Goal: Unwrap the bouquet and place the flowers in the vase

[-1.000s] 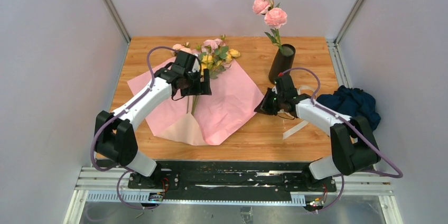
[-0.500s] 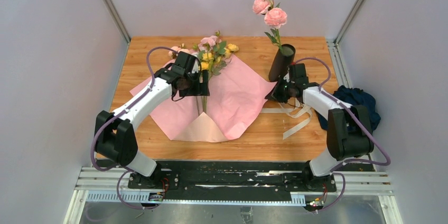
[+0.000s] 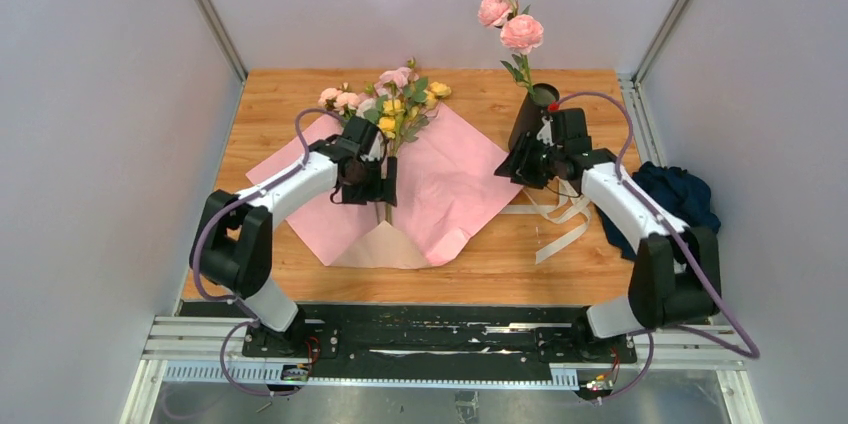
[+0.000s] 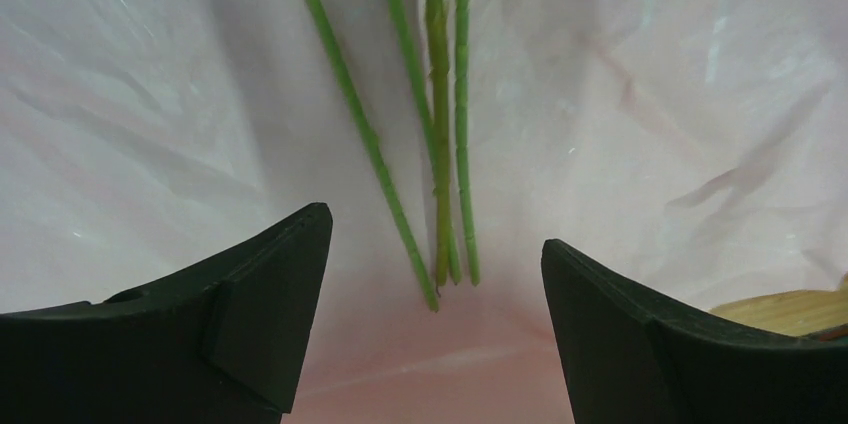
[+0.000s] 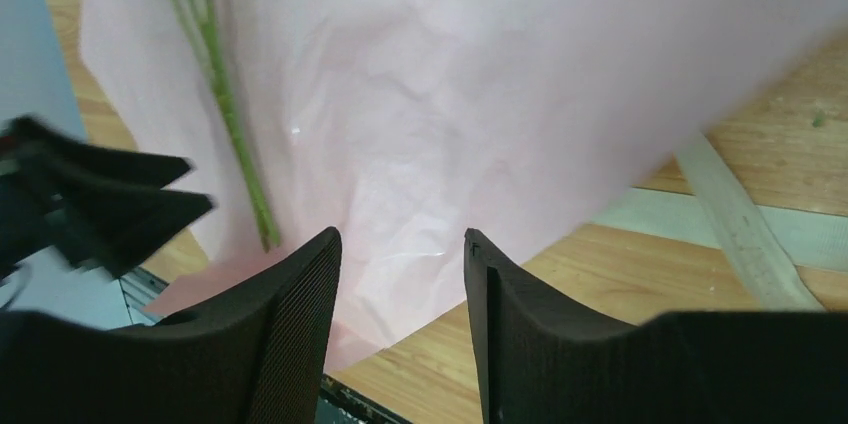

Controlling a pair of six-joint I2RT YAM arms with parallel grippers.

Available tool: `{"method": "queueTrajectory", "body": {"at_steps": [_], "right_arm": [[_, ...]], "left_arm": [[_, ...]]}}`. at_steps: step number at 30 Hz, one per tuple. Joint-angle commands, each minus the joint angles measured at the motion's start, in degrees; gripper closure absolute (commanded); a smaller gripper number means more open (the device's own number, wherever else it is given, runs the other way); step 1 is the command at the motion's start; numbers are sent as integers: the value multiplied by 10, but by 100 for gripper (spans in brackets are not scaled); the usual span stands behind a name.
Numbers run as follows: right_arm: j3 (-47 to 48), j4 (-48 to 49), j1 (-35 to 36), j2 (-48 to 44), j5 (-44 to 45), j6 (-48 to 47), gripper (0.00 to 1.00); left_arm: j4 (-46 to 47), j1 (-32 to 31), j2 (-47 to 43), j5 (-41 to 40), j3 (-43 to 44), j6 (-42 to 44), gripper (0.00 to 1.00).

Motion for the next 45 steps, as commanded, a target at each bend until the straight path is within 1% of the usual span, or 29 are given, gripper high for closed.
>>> {"method": "queueTrajectory", "body": {"at_steps": [1, 3, 6, 8, 11, 12, 13, 16, 18, 20, 21, 22, 23, 26, 28, 31, 33, 36, 38, 40, 42, 44, 45], "right_arm": [[61, -69, 48, -79, 39, -73, 47], [80, -81, 75, -86, 58, -95, 44], [107, -82, 111, -58, 63, -107, 43], [132, -74, 125, -17, 55, -108, 43], [188, -70, 146, 55, 46, -111, 43], [213, -72, 154, 82, 47, -112, 43], [238, -74, 161, 116, 47, -116, 43], [318, -83, 173, 191, 42, -109, 43], [381, -100, 178, 240, 33, -105, 43], [445, -140, 184, 289, 31, -110, 42], [472, -159, 186, 311, 29, -114, 42], [495, -178, 187, 335, 23, -120, 42], [512, -186, 188, 347, 17, -126, 42], [512, -180, 189, 358, 9, -151, 40], [501, -171, 189, 361, 3, -160, 39], [503, -173, 189, 369, -17, -158, 39], [506, -169, 190, 375, -28, -159, 39], [524, -168, 190, 393, -34, -172, 39], [543, -174, 189, 405, -32, -179, 38], [560, -181, 189, 416, -29, -182, 38], [573, -189, 186, 426, -27, -183, 37], [581, -190, 183, 431, -21, -186, 31], [586, -191, 182, 434, -17, -186, 30]], "left_arm": [[-17, -9, 17, 62, -48, -2, 15], [-38, -31, -6, 57, -61, 9, 15], [-87, -64, -54, 58, -79, 9, 15], [-125, -82, -85, 65, -91, -1, 15], [-237, -84, -110, 4, -63, 10, 20], [-269, -84, -112, 2, -57, 11, 21], [-289, -84, -115, 19, -61, 11, 21], [-312, -86, -147, 67, -87, 0, 22], [-330, -91, -182, 74, -106, -7, 23], [-342, -92, -215, 80, -131, -26, 24], [-348, -92, -227, 82, -139, -35, 27], [-350, -92, -239, 78, -149, -46, 34], [-348, -92, -248, 72, -155, -59, 37], [-351, -93, -255, 63, -166, -76, 38], [-354, -94, -277, 60, -176, -105, 37], [-359, -94, -326, 76, -198, -148, 36], [-360, -95, -344, 94, -224, -164, 35], [-360, -109, -350, 103, -276, -182, 35], [-360, -137, -354, 92, -291, -200, 35], [-360, -156, -367, 76, -291, -225, 35], [-358, -157, -371, 72, -291, -236, 34], [-360, -157, -355, 70, -287, -228, 32], [-361, -157, -340, 67, -280, -221, 32]]}}
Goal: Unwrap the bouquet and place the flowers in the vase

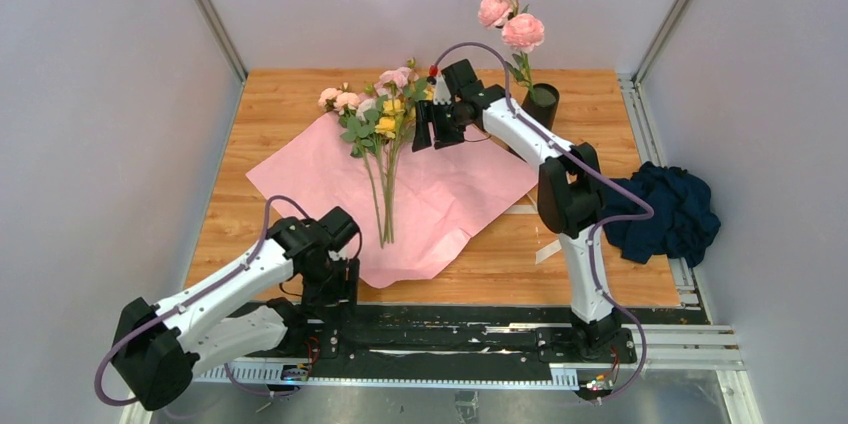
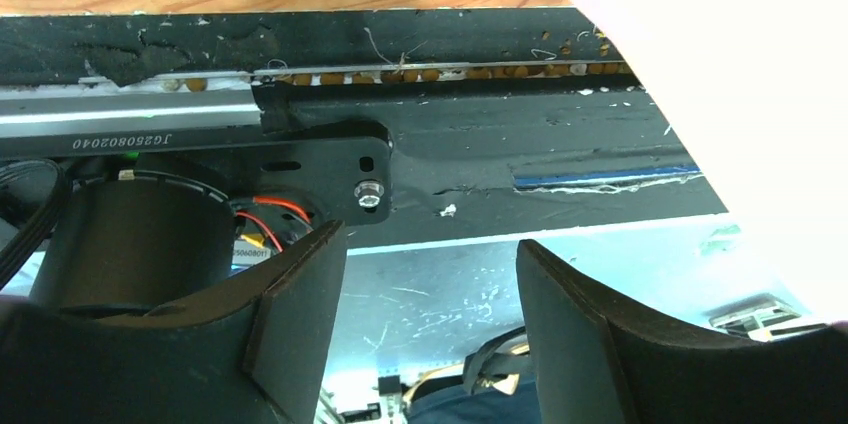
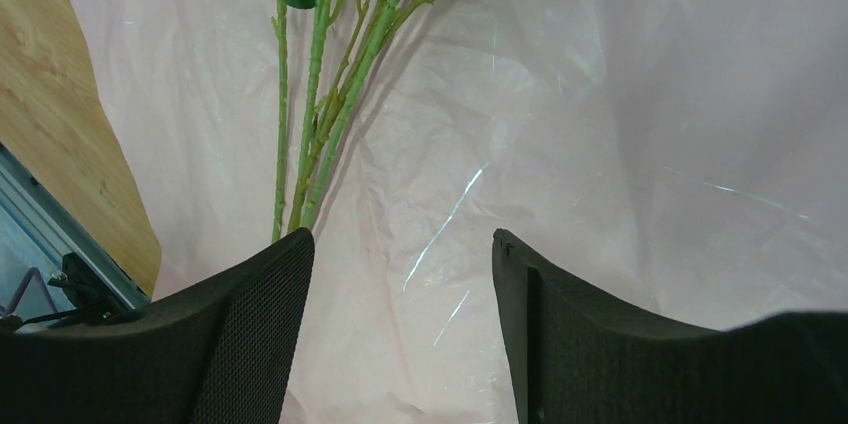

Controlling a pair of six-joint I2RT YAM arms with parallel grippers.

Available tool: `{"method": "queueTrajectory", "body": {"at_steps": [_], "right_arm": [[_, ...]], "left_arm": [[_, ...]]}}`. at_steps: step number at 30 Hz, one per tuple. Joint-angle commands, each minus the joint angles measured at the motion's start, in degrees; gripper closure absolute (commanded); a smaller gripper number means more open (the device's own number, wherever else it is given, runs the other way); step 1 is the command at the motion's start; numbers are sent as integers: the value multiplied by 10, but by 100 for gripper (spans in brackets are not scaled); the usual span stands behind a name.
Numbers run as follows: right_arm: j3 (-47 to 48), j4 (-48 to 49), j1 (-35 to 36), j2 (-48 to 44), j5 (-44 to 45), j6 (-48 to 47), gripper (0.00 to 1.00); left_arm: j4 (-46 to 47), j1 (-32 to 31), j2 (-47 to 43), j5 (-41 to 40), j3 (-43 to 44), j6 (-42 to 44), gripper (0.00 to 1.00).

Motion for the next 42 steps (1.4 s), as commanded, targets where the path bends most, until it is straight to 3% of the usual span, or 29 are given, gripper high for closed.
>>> {"method": "queueTrajectory", "body": {"at_steps": [1, 6, 9, 15, 23, 35, 42], "right_arm": [[36, -31, -1, 19, 3, -17, 30], [55, -30, 8, 25, -8, -9, 30], [58, -25, 21, 36, -11, -8, 30], [53, -26, 46, 42, -17, -5, 30], [48, -27, 51, 65, -30, -11, 30], [29, -26, 52, 58, -29, -11, 30], [73, -26, 58, 81, -30, -2, 31]], "left_arm": [[-34, -5, 38, -16, 23, -13, 33], [-66, -5, 46, -85, 215, -9, 32], [-94, -5, 108, -138, 332, 24, 29], [-85, -5, 252, -193, 394, 87, 28], [10, 1, 305, -72, 278, 139, 28], [27, -1, 310, -19, 124, 164, 29], [26, -1, 259, -56, 184, 129, 29]]}}
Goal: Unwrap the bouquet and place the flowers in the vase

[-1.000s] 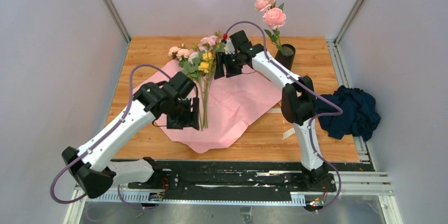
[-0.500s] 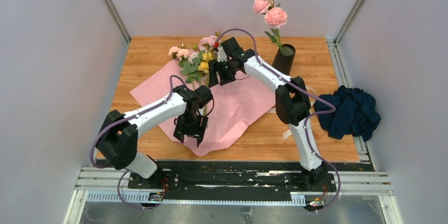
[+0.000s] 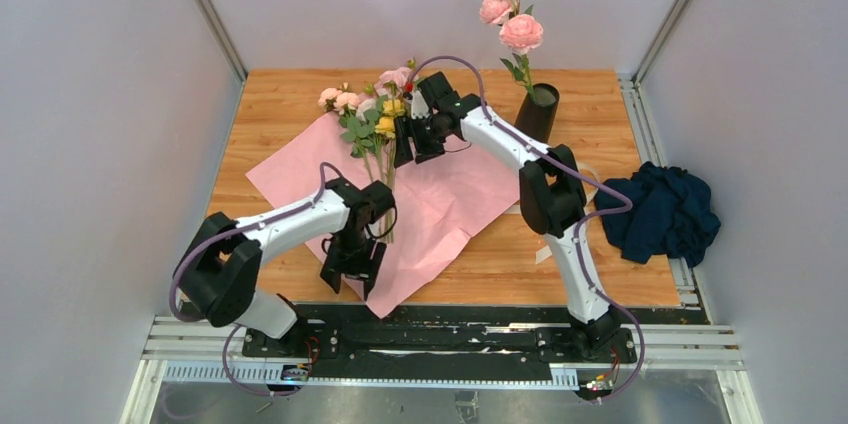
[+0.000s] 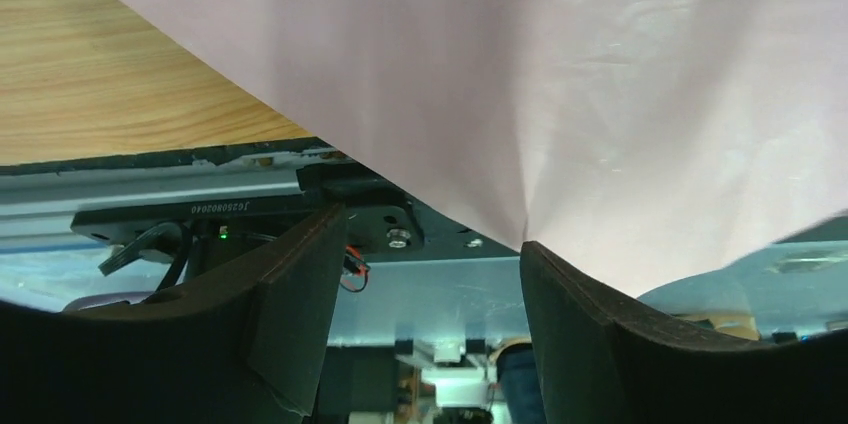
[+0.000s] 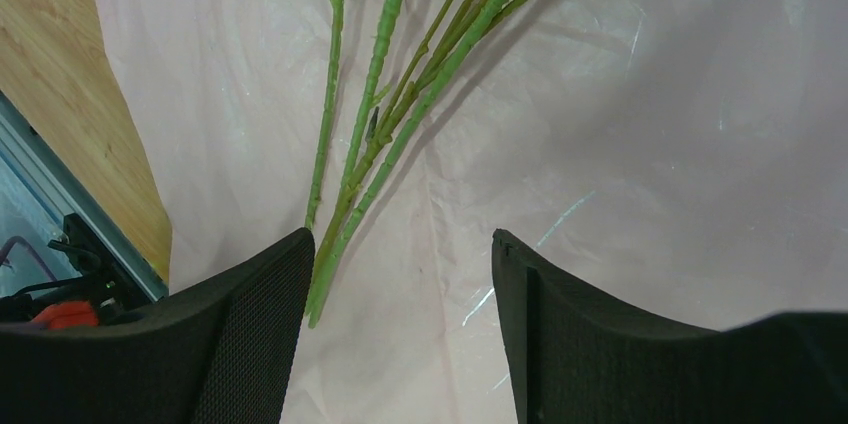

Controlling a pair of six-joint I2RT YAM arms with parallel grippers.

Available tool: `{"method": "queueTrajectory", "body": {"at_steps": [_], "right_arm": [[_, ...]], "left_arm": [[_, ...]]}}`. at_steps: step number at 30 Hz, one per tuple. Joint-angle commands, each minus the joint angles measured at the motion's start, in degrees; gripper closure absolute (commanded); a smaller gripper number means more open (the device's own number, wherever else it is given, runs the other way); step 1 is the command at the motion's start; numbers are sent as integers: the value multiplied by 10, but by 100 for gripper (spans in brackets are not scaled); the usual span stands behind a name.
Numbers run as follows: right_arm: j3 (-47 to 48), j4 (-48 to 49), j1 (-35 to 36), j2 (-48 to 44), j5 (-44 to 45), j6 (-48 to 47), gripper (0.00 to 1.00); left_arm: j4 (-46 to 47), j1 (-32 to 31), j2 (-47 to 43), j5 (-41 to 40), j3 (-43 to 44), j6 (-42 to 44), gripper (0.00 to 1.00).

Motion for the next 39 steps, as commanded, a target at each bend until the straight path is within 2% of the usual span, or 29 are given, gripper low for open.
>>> {"method": "queueTrajectory", "body": {"at_steps": [1, 4, 6, 10, 13, 15, 18, 24, 28, 32, 39], "right_arm": [[40, -8, 10, 32, -6, 5, 32], [62, -11, 13, 55, -5, 6, 38], [71, -12, 16, 68, -3, 7, 39], [93, -14, 23, 96, -7, 10, 42], [100, -13, 29, 104, -6, 10, 45], [104, -10, 33, 109, -5, 12, 53], [113, -7, 37, 118, -5, 17, 59], [125, -6, 38, 133, -3, 19, 69], [124, -6, 37, 140, -3, 20, 81], [120, -8, 38, 134, 2, 18, 98], [111, -15, 37, 94, 10, 9, 100]], "left_arm": [[6, 0, -56, -33, 72, -23, 29], [-2, 8, -93, -91, 158, -36, 29], [-15, 38, -99, -119, 197, -36, 28], [-17, 127, -95, -154, 218, -45, 28], [-16, 156, -78, -187, 232, -38, 28], [-9, 161, -72, -201, 242, -36, 28], [0, 166, -65, -194, 253, -29, 28], [3, 166, -57, -188, 241, -17, 28], [7, 166, -61, -184, 228, -17, 28], [14, 167, -60, -180, 224, -19, 28], [35, 167, -50, -173, 220, -18, 29]]}}
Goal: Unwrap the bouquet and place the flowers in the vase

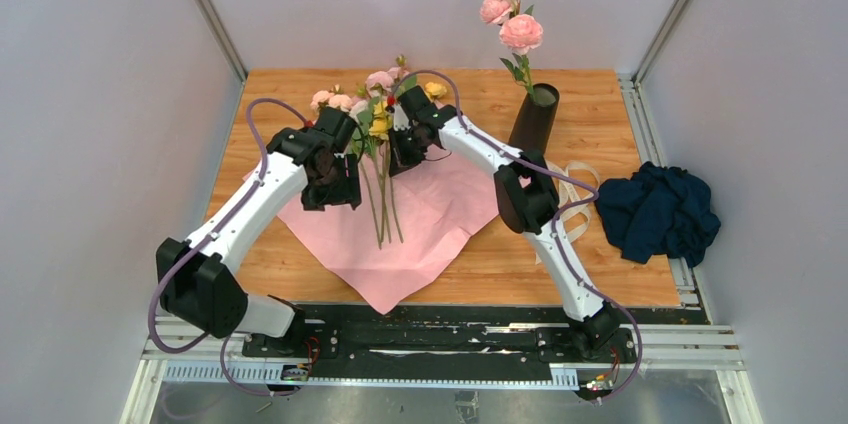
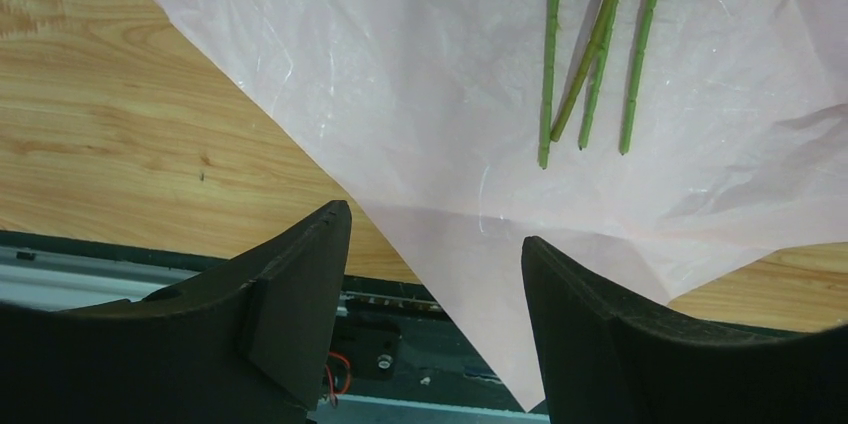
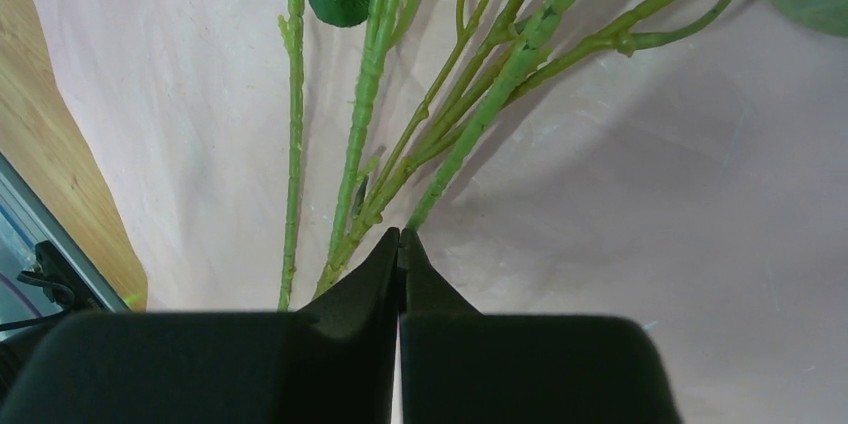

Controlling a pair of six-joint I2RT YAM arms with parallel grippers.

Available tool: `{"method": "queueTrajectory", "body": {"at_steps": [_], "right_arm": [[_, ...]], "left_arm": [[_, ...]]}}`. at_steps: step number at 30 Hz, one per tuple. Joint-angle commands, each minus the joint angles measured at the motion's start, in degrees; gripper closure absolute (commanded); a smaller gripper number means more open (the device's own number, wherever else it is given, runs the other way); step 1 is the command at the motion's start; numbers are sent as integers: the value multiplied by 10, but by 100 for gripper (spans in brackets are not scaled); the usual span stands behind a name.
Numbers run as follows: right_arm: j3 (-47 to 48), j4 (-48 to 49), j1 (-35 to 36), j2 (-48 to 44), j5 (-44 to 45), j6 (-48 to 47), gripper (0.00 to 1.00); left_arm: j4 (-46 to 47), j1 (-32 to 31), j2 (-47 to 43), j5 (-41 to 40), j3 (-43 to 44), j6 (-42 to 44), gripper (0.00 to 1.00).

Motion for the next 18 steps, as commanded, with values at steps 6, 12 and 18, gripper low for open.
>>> {"method": "queueTrajectory", "body": {"at_steps": [6, 12, 18], "right_arm": [[-12, -15, 6, -48, 34, -20, 75], [46, -41, 4, 12, 36, -33, 54], [35, -38, -1, 23, 37, -34, 54]], "left_arm": [[36, 3, 26, 22, 12, 6, 29], [36, 4, 19, 17, 11, 5, 29], [36, 4, 12, 16, -9, 2, 29]]}}
